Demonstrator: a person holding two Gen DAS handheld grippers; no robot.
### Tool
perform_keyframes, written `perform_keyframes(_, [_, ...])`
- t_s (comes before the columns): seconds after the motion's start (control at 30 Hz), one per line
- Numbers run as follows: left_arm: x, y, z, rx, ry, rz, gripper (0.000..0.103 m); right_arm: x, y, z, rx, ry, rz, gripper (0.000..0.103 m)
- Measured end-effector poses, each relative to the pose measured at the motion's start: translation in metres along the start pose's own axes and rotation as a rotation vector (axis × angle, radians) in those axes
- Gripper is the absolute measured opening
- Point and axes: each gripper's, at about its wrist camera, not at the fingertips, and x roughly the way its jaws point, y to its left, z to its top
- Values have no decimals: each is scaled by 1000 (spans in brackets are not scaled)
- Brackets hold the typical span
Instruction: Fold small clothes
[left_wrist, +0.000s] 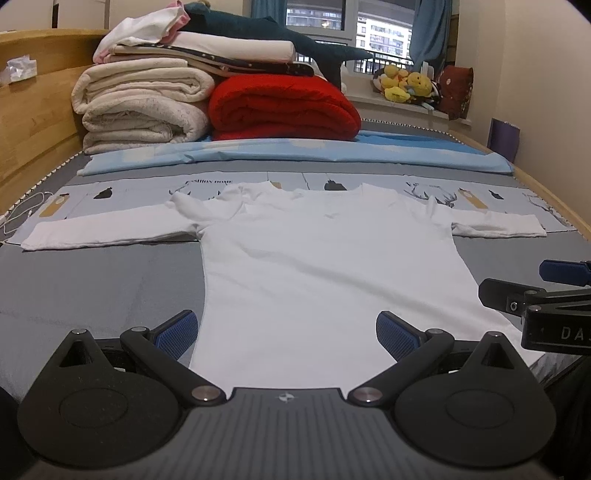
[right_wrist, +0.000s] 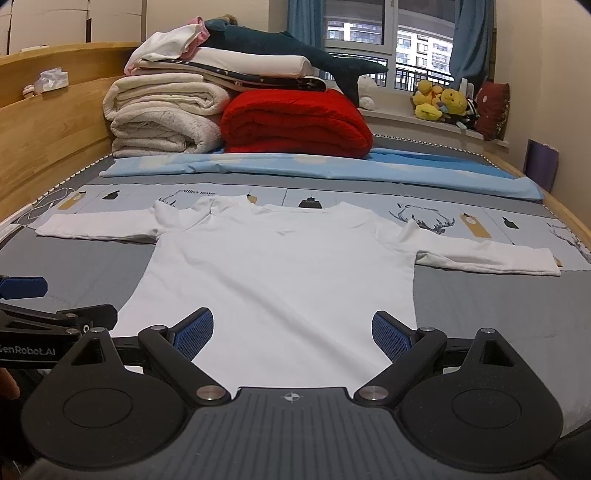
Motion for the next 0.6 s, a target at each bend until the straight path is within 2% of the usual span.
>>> perform_keyframes(0.6, [1, 1, 0, -7, -1, 4, 103, 0, -1, 1, 2, 2, 4, 93])
